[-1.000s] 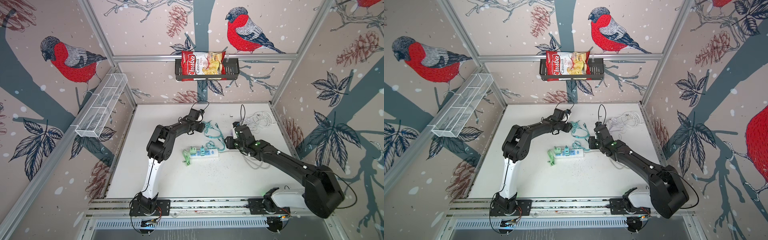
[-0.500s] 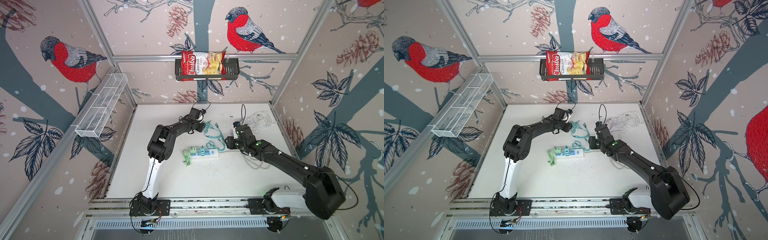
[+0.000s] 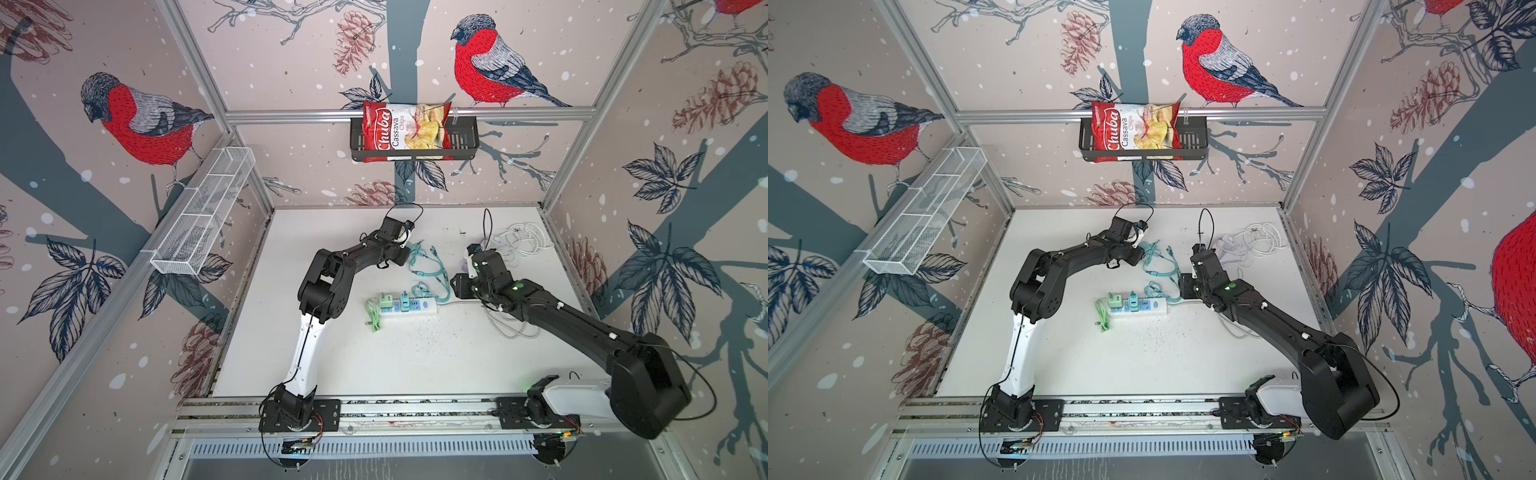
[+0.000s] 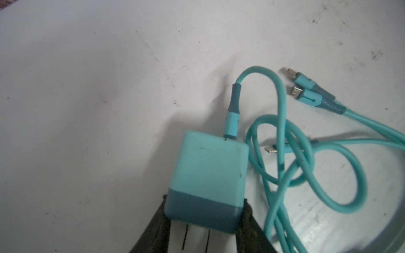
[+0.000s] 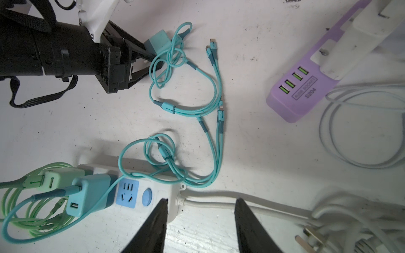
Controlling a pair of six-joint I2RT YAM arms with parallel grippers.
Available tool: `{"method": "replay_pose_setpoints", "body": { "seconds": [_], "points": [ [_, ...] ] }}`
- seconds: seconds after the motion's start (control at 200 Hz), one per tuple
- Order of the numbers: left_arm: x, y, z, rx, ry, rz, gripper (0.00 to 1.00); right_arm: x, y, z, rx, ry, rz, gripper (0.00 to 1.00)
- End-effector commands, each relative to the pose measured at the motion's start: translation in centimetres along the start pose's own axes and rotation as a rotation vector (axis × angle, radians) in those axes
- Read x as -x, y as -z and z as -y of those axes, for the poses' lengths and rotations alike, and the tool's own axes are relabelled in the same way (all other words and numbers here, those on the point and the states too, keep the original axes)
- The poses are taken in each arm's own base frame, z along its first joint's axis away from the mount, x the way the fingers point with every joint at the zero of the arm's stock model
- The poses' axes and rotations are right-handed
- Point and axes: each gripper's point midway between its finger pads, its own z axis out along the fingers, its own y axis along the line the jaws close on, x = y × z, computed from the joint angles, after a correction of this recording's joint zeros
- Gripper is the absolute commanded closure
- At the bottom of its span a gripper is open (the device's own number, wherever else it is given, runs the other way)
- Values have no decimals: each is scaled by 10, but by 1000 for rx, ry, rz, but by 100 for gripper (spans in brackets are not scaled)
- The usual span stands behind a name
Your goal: Insert the plug
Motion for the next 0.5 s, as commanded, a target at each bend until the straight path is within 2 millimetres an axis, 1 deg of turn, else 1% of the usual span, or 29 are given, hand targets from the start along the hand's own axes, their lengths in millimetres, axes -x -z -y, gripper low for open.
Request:
{"method": "replay_pose_setpoints", "body": {
  "seconds": [0.0, 0.115, 0.19, 0.235, 0.37, 0.495],
  "points": [
    [-6, -3, 4, -20, -9, -22, 65, 7, 4, -2, 10, 11, 21, 49],
    [-6, -3, 8, -30, -4, -17, 71, 10, 11, -1, 9, 11, 30, 48],
    [-1, 0, 9, -31, 5, 13, 71, 8, 14, 3, -1, 11, 28, 47],
    [0, 1, 9, -32, 5, 22, 69, 12, 22, 3, 4, 9, 50, 47],
    [5, 1, 9, -25, 6, 38, 59, 11, 26, 8, -2, 4, 54, 47],
    [11, 1, 7, -19, 10, 54, 56, 8, 25, 11, -4, -1, 49, 47]
  ]
}}
